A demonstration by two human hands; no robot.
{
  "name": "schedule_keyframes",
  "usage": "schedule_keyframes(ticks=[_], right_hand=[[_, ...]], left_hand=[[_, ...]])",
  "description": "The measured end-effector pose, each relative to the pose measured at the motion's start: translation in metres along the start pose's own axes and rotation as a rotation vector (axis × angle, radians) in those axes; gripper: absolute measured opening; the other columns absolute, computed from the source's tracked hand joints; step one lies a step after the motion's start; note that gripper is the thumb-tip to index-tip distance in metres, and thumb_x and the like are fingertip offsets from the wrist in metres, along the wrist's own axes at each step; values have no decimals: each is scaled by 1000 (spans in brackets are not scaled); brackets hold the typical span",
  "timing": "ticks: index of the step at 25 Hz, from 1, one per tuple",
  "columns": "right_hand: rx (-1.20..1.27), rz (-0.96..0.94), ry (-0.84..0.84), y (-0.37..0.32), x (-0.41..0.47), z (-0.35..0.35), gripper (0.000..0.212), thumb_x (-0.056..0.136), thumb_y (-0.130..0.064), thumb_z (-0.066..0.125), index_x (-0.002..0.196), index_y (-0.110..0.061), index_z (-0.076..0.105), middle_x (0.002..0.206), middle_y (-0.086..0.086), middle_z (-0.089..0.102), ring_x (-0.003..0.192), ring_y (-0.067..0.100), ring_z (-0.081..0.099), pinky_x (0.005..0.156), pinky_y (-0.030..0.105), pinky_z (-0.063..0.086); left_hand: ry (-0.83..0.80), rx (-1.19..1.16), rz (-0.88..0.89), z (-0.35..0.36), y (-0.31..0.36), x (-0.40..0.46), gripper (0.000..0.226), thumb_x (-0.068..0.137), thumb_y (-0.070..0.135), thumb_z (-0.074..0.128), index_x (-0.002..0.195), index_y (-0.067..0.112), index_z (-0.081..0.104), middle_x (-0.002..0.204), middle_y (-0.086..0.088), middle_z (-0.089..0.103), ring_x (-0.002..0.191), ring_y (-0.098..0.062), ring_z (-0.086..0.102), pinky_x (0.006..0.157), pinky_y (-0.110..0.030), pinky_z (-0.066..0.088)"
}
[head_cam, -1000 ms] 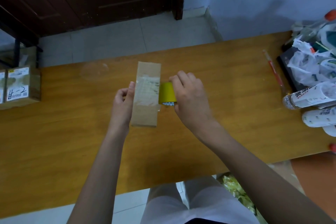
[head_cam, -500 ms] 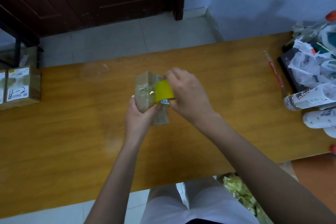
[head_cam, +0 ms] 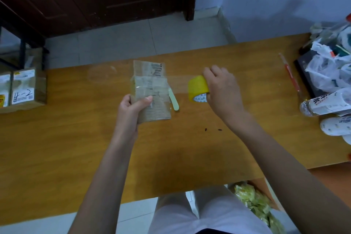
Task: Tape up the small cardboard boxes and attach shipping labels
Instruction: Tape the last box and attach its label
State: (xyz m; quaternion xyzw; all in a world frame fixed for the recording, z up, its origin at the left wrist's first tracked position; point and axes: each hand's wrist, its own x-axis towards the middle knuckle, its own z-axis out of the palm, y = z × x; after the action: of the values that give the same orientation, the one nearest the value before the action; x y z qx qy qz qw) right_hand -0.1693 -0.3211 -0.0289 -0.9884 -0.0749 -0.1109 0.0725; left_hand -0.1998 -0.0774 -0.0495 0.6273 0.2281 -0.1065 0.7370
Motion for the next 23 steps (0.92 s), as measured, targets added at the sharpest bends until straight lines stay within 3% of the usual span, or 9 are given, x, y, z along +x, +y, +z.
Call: schedule_keyframes(ticks=[6, 13, 17, 20, 23], right_hand=[[-69, 6, -101, 3, -8, 11, 45, 64, 17, 56, 102, -5, 58, 87, 11, 53, 76, 25, 44, 62, 33, 26], [7, -4, -124, 3, -16, 24, 33, 66, 16, 56, 92, -5, 55, 89, 11, 55, 77, 28, 49, 62, 32, 25], [-27, -41, -270, 3, -52, 50, 29, 73, 12, 55, 96, -5, 56, 95, 11, 55, 83, 29, 50, 66, 36, 37], [-52, -39, -309, 6, -71, 71, 30, 70, 15, 59, 92, -5, 57, 90, 11, 56, 78, 29, 52, 64, 35, 35], [-86, -56, -333, 6, -78, 83, 34, 63, 18, 63, 86, -7, 58, 84, 11, 57, 74, 29, 53, 61, 34, 33]], left_hand=[[-106, -96, -58, -2, -18, 1, 49, 68, 26, 73, 113, 7, 63, 96, -2, 73, 85, -16, 72, 60, -24, 55], [-201, -261, -113, -27, -50, 7, 23, 79, 20, 67, 99, 14, 76, 96, -5, 74, 86, -19, 72, 64, -27, 57], [-237, -263, -212, -42, -99, 0, 39, 79, 17, 65, 117, 6, 65, 104, -10, 72, 91, -23, 71, 65, -29, 57], [-255, -252, -314, -47, -134, -5, 60, 78, 13, 67, 134, 2, 49, 114, -13, 69, 99, -26, 69, 71, -32, 58], [-266, -309, -369, -50, -151, -3, 60, 79, 8, 64, 136, 3, 47, 114, -12, 70, 101, -26, 70, 74, -34, 59]])
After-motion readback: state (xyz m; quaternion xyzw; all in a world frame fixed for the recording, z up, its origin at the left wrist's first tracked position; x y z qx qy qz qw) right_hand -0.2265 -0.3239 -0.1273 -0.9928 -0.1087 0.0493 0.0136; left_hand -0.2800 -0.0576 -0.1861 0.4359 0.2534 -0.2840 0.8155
